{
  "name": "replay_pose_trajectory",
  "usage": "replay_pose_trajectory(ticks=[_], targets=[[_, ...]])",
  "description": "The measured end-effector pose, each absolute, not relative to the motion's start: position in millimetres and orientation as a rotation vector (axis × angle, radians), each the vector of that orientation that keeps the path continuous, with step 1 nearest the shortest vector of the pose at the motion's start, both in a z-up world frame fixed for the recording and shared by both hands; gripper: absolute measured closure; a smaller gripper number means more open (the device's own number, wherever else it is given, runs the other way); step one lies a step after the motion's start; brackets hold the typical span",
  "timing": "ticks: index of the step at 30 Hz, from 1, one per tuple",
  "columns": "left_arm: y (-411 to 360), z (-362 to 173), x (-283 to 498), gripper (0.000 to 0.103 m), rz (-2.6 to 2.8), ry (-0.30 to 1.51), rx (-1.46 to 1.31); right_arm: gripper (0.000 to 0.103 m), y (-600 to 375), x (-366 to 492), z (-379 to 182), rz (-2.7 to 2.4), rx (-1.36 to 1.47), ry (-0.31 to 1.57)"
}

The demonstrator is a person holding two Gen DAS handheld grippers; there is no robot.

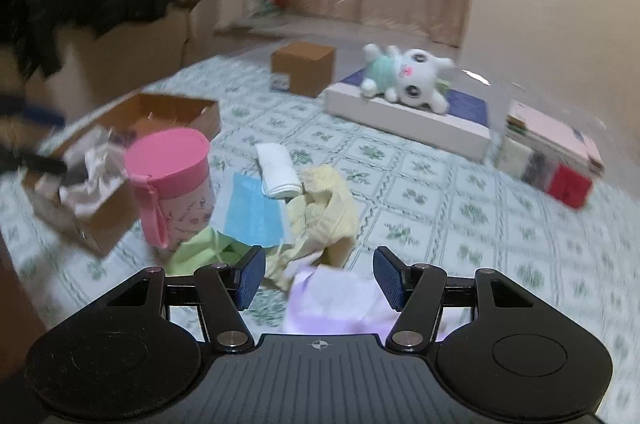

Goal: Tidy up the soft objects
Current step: 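Move both grippers back to the pile beside the pink cup, then grasp the yellow towel with the right gripper while the left approaches the white towel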

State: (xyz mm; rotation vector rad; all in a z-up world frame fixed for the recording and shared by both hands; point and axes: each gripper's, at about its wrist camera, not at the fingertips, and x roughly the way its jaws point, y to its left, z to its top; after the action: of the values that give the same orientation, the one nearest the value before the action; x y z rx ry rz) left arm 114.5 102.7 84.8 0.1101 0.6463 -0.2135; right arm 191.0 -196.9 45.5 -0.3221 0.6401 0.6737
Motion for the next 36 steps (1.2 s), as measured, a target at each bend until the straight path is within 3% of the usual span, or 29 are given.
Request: replay_pose_trajectory(ticks=[2, 5, 6, 14, 24, 36], targets=[[108.0, 95.2, 129.8, 0.008, -0.243, 0.643, 0.141, 0.040, -192.0, 205.0, 48.4, 0.725, -0.406, 0.641], [114.8, 107.7, 157.8, 0.008, -0.289, 0.652, 0.194, 0.020, -185.6, 227.8, 50.7, 0.783, -0.470, 0.658], [117.2, 110.6, 169.0, 0.008, -0.298, 0.661, 0.209, 0.018, -183.8, 235.9, 50.8, 0.796, -0.478, 0.672], [128.8, 106.5, 252.7, 0.008, -0.381, 0.697, 0.301, 0.018, -154.0, 298.7, 30.5, 0.911, -0.650, 0.770], [119.9, 63.7, 335.8, 0.008, -0.496, 0.813, 0.363, 0.018, -116.2, 355.6, -24.8, 1.050, -0.819, 0.955], [107.2, 15.8, 394.1, 0.008, -0.570, 0.894, 0.383, 0.018, -82.8, 376.9, -67.3, 1.186, -0.860, 0.984]])
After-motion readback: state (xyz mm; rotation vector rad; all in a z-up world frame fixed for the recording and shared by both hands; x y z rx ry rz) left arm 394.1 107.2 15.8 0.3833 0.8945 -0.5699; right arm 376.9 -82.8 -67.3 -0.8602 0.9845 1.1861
